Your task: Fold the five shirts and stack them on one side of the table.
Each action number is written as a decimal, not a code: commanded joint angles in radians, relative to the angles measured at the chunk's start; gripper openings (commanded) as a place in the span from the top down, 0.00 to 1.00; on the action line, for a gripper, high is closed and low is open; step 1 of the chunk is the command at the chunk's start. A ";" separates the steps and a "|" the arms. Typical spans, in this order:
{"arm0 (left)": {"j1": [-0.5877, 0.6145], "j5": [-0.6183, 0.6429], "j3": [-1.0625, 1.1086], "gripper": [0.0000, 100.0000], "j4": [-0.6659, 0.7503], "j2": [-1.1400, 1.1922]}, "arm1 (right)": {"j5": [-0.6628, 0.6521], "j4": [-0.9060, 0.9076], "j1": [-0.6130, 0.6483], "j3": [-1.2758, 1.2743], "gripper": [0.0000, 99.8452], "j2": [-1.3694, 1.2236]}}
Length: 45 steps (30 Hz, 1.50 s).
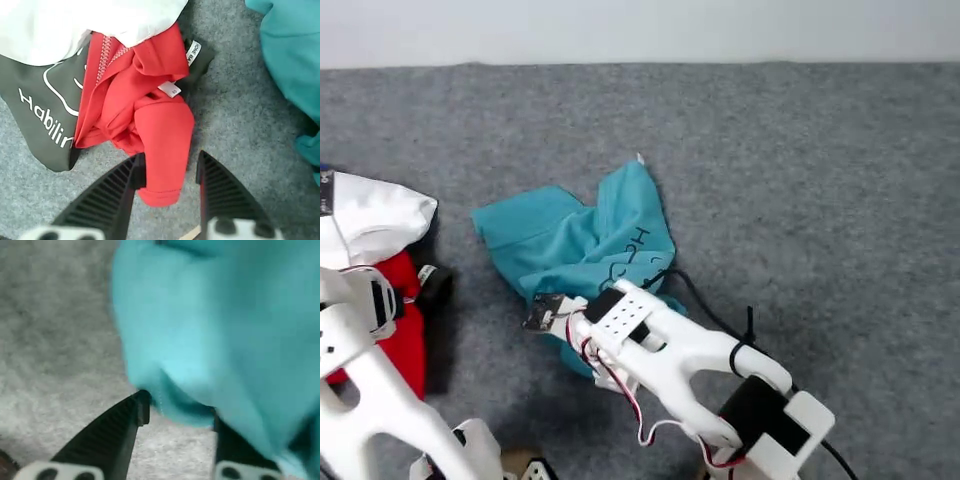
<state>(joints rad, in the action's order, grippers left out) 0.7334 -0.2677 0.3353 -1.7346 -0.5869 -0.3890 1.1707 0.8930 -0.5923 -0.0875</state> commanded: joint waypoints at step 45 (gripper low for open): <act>-0.918 -0.011 0.464 0.74 0.281 -0.017 | -0.318 0.194 -0.984 0.287 0.99 0.374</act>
<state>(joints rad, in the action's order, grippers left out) -0.1212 -0.2862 0.7772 -1.5305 -0.5869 -0.7035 1.3825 -0.0829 -0.3560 0.2869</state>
